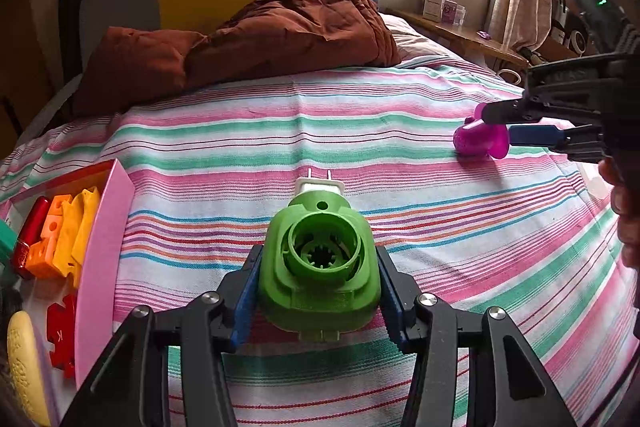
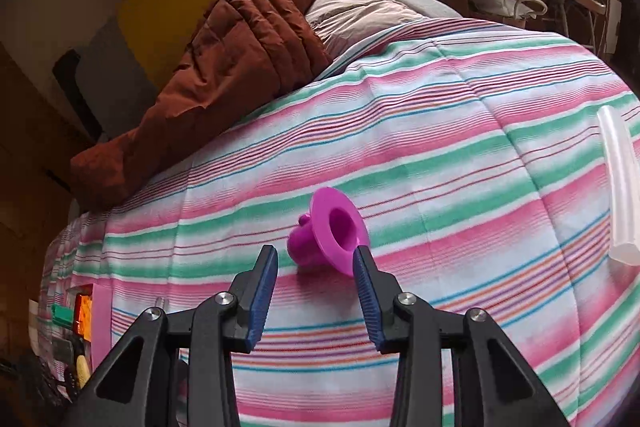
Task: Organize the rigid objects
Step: 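Grasp the magenta perforated cup with the right gripper while left holds the green piece, then carry the green plug piece into the tray and open the left gripper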
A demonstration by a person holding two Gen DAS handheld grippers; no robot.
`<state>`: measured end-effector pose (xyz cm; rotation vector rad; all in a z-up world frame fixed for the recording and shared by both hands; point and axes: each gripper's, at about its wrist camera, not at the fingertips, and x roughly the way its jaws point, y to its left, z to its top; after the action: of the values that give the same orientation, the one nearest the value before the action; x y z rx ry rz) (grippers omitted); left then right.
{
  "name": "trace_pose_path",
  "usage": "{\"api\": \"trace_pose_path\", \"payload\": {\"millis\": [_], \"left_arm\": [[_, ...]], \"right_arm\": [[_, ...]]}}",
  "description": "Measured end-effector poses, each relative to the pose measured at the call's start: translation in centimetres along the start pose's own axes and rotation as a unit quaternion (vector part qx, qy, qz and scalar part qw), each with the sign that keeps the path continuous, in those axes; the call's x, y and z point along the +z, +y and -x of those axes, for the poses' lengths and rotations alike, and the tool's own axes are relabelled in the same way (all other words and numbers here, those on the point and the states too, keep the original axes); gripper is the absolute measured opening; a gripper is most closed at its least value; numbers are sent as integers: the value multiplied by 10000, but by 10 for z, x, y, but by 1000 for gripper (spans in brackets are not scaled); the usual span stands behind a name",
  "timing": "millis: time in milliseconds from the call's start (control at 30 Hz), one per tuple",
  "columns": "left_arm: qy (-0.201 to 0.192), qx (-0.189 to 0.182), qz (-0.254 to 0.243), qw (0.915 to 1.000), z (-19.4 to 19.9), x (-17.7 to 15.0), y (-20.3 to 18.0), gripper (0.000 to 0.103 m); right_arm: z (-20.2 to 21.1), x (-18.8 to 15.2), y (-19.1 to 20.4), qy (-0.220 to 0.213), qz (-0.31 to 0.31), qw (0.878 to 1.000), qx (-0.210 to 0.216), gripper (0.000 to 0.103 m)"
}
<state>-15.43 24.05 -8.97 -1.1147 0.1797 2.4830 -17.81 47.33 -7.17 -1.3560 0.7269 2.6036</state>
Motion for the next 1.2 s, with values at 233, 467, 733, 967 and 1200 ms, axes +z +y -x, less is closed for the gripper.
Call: {"api": "trace_pose_path", "payload": {"millis": [233, 467, 733, 967, 1200], "left_arm": [[2, -38, 29, 10000, -1, 0, 1, 53], [-2, -69, 55, 10000, -1, 0, 2, 53], [-4, -56, 44, 10000, -1, 0, 2, 53], [-23, -72, 51, 10000, -3, 0, 3, 53], [-52, -174, 136, 9997, -3, -1, 6, 53]], "right_arm": [[-3, 12, -66, -84, -1510, 9878, 362, 44], [29, -2, -124, -276, -2136, 9765, 100, 46], [29, 1, -71, -698, -555, 9960, 24, 55], [-7, 11, -40, -469, 422, 9949, -780, 46], [-14, 10, -44, -413, 422, 9950, -806, 34]]}}
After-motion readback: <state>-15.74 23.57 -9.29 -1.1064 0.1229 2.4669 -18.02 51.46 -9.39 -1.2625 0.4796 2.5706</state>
